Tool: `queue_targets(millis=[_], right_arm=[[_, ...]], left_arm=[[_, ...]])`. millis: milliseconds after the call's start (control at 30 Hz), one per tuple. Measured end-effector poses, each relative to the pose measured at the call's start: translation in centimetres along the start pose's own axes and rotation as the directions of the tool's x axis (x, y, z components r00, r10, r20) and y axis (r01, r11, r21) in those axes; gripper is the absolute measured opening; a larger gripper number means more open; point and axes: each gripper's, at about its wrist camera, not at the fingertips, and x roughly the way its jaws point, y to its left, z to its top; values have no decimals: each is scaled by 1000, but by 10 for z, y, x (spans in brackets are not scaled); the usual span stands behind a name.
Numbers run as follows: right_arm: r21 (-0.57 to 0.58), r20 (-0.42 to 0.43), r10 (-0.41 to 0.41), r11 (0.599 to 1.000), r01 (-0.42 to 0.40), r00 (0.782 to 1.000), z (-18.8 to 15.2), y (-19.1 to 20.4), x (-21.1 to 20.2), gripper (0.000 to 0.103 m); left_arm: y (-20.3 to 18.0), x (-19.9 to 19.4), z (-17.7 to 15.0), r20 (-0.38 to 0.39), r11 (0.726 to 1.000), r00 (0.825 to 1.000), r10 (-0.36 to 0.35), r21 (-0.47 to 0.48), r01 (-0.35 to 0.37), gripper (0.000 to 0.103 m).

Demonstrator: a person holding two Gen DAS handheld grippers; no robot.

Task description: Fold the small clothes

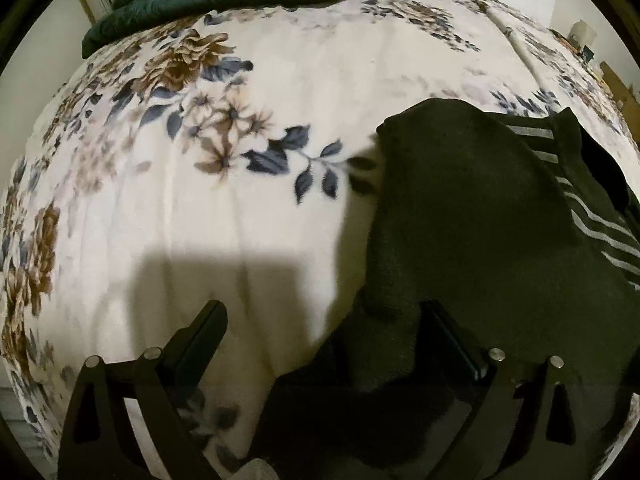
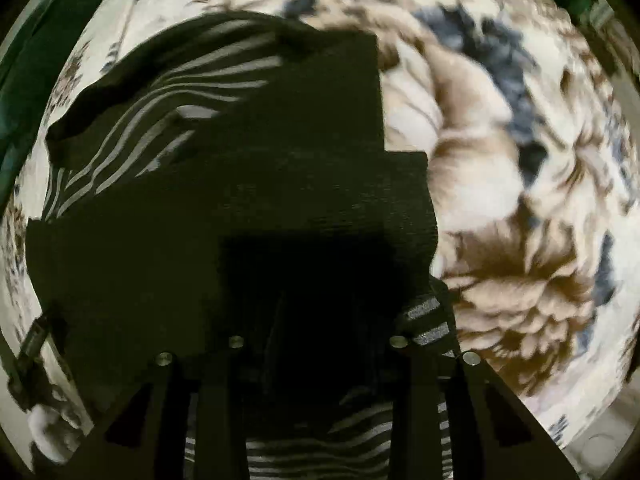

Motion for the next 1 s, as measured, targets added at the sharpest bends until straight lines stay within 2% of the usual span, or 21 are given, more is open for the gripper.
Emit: queue_targets(millis=[100, 167, 300, 467, 567, 633, 667, 733, 867, 1000], right_arm=[[15, -5, 21, 1000, -21, 1000, -2, 6, -19, 40], [33, 2, 54, 998, -54, 999, -5, 3, -38, 62], [32, 26, 75, 997, -76, 997, -24, -13, -90, 65], [27, 36, 100, 995, -101, 994, -42, -66, -142, 69], [7, 19, 111, 994, -112, 994, -52, -107, -160, 69], [-18, -5, 112, 994, -112, 994, -53, -129, -158, 69], [-38, -26, 103, 994, -104, 994, -53, -142, -155, 69], [-61, -57, 87, 994, -91, 995, -53, -164, -148, 69], [-111, -111, 91, 988, -103, 990, -51, -202, -137, 69], [-130, -141, 93, 985, -112, 986, -43, -229, -122, 69]], left_arm=[[0, -15, 2, 18, 1000, 1000, -3, 1, 3, 100], [2, -34, 1, 38, 1000, 999, -23, -17, 24, 99], [-6, -81, -12, 67, 998, 996, -65, -17, 66, 99], [-41, -132, -52, 53, 992, 992, -110, 64, 107, 99], [-79, -157, -101, 18, 984, 992, -124, 132, 121, 99], [-113, -170, -147, -33, 978, 992, -121, 168, 125, 99], [-122, -173, -160, -53, 976, 991, -121, 177, 128, 99], [-157, -178, -211, -131, 970, 985, -115, 201, 140, 99], [-225, -173, -309, -298, 958, 946, -129, 207, 196, 99], [-288, -155, -378, -369, 942, 925, -92, 269, 201, 99]])
